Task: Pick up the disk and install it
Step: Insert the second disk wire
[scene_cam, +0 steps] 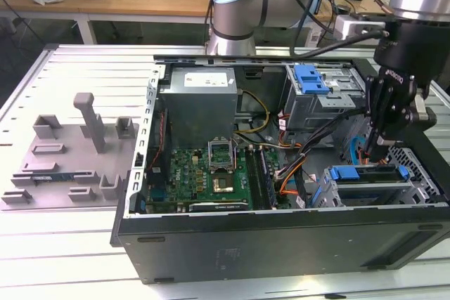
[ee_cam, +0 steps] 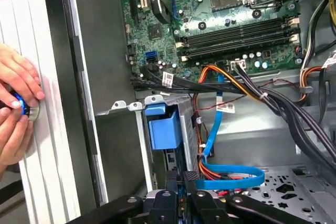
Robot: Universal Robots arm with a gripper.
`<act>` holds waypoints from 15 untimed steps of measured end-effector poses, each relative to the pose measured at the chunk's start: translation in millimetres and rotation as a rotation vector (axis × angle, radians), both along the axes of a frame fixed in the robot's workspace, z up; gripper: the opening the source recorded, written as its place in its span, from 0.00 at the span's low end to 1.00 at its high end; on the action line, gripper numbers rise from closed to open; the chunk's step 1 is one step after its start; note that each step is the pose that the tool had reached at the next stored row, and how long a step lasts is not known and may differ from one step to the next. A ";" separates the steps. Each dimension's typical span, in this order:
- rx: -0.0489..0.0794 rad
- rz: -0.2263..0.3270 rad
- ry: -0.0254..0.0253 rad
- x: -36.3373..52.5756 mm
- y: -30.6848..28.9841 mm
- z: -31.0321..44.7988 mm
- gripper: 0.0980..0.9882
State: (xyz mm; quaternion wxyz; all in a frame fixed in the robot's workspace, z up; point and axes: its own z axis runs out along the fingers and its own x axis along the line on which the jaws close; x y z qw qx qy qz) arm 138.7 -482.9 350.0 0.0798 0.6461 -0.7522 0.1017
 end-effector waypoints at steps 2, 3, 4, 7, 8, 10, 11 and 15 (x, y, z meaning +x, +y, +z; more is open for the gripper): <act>0.023 0.004 0.0000 -1.5 -5.3 -0.3 0.07; 0.032 0.007 0.0000 -1.9 -7.3 -0.4 0.07; 0.039 0.010 0.0000 -2.2 -8.4 -0.4 0.07; 0.050 0.026 0.0003 -2.4 -9.3 -0.4 0.07; 0.054 0.033 0.0005 -2.4 -9.5 -0.3 0.07; 0.062 0.051 0.0008 -2.4 -9.7 -0.4 0.07; 0.068 0.061 0.0009 -2.4 -10.0 -0.5 0.07; 0.100 0.080 0.0004 -2.5 -13.9 -0.5 0.07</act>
